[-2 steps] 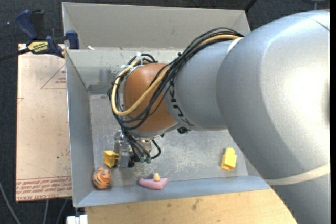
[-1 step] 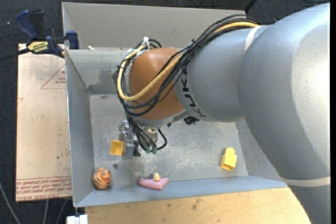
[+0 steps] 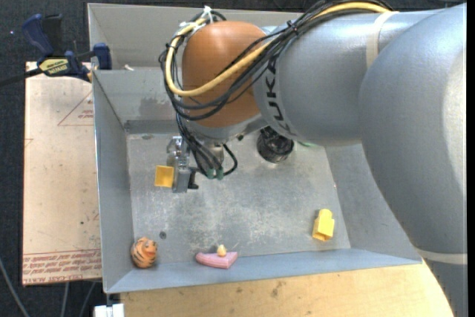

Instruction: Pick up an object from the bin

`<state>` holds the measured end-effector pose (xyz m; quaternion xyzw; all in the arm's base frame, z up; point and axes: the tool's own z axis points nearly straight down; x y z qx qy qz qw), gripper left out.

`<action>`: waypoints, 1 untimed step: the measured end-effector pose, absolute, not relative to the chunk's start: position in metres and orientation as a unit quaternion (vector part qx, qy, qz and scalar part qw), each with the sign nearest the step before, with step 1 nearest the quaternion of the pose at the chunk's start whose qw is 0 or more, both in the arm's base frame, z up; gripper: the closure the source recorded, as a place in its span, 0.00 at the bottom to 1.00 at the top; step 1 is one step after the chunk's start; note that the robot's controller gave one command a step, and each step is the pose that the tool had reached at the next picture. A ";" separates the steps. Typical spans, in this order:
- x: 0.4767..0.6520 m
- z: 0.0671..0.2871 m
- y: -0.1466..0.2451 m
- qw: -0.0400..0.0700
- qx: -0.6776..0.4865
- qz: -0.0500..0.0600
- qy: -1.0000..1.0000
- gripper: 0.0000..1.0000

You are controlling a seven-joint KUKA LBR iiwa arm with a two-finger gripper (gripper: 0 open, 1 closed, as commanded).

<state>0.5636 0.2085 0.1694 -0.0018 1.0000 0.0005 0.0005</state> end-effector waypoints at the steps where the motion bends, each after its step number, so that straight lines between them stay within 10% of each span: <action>1: 0.565 0.194 0.191 0.002 0.002 0.001 1.000 1.00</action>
Offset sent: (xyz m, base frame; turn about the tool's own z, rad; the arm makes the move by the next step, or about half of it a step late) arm 0.0413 -0.0123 0.1117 0.0032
